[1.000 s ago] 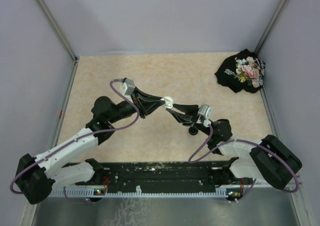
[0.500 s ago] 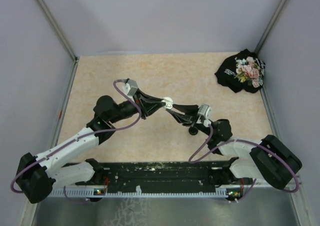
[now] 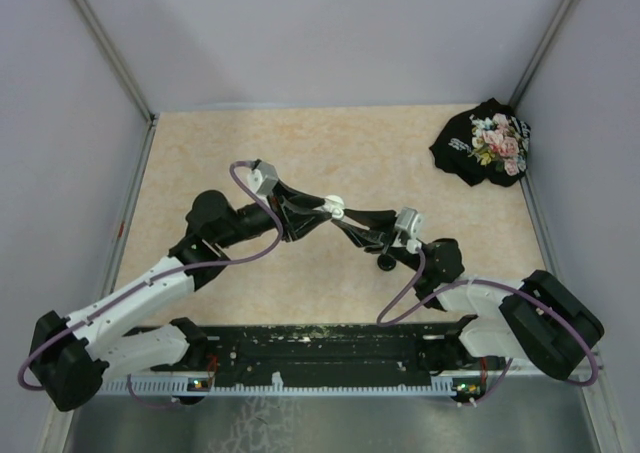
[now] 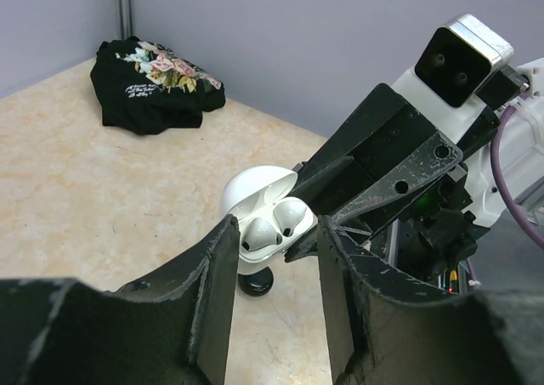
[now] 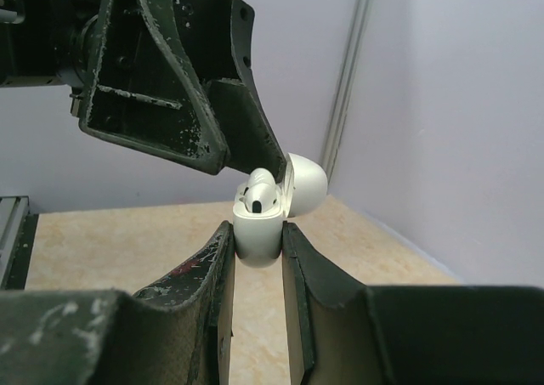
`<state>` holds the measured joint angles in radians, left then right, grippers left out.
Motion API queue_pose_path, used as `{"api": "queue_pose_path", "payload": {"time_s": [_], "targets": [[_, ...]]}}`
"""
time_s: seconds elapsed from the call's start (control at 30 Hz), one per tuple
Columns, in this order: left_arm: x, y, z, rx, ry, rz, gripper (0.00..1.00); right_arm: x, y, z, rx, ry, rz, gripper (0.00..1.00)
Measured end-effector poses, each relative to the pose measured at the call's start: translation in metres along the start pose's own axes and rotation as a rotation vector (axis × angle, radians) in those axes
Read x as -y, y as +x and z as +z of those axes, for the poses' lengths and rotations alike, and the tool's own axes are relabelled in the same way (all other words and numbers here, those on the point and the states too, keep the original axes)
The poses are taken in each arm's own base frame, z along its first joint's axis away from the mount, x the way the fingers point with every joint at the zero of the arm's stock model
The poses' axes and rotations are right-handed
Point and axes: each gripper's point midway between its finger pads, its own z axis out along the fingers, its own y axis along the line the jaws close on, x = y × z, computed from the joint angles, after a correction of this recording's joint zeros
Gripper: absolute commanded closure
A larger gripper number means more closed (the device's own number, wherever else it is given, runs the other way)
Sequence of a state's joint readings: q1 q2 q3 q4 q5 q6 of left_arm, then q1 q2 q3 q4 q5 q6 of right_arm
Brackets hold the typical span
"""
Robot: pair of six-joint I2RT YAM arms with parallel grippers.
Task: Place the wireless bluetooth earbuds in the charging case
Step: Place the earbud in the charging case.
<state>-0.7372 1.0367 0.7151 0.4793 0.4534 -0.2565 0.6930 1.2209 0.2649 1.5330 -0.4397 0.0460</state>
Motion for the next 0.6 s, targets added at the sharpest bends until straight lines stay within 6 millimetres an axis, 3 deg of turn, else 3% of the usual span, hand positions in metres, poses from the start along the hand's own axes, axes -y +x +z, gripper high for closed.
{"api": "queue_pose_path", "payload": {"time_s": [0.1, 0.37, 0.6], "targets": [[0.001, -0.002, -0.003, -0.007, -0.004, 0.007, 0.49, 0.000, -0.001, 0.000, 0.004, -0.001, -0.001, 1.00], [0.000, -0.006, -0.015, -0.020, -0.052, 0.003, 0.25, -0.003, 0.001, 0.000, 0.003, -0.014, 0.024, 1.00], [0.006, -0.021, -0.019, -0.028, -0.012, 0.005, 0.08, -0.011, -0.001, 0.003, 0.008, -0.061, 0.036, 1.00]]}}
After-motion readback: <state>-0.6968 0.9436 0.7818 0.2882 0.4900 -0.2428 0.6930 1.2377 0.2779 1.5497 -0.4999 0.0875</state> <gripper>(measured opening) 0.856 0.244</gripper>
